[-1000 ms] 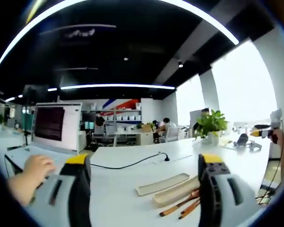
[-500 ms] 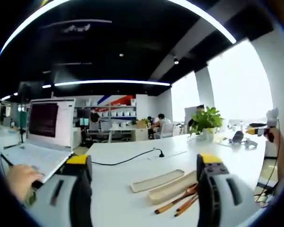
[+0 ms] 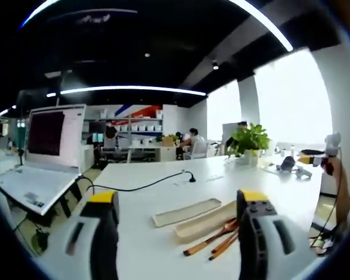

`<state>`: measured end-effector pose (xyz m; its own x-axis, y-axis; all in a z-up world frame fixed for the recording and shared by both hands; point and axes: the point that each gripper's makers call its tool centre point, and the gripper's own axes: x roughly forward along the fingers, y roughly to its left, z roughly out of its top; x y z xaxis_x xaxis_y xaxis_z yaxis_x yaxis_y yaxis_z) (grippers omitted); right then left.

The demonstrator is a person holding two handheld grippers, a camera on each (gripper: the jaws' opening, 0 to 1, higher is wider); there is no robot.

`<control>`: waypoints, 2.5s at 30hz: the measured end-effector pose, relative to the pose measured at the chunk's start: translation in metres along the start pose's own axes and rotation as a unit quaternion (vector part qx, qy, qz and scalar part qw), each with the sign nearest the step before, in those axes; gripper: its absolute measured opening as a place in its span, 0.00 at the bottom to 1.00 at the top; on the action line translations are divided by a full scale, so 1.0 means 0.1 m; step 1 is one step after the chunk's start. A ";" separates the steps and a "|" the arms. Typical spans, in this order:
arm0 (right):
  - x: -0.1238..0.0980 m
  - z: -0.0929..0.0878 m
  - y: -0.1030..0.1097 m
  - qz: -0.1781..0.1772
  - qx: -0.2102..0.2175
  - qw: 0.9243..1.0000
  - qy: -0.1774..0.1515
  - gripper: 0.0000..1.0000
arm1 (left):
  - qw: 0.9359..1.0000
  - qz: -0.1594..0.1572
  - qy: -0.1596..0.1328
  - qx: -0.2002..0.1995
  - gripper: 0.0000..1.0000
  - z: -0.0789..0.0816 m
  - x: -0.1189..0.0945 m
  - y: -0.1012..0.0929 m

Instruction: Arrange the utensils inside the cutlery case until each visible utensil rests in its matching compartment.

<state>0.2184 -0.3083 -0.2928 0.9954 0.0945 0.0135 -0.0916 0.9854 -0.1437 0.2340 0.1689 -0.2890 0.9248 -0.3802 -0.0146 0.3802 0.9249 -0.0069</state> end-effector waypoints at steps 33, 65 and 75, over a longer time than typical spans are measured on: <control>0.40 -0.76 1.61 0.360 -0.115 0.909 0.174 0.43 | 0.914 -0.263 0.235 0.203 0.25 -0.99 0.27 -0.69; 0.66 -1.04 2.16 0.492 -0.351 0.734 0.310 0.20 | 0.785 -0.346 0.409 0.310 0.14 -1.46 0.43 -0.96; 0.66 -1.14 2.23 0.513 -0.337 0.723 0.316 0.12 | 0.775 -0.354 0.441 0.282 0.08 -1.58 0.44 -1.00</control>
<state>0.2666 -0.0981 -0.4371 0.2456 0.4335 -0.8670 -0.9692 0.1293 -0.2098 0.2341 0.0592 -0.4468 0.2054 -0.4154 -0.8862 0.9639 0.2424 0.1097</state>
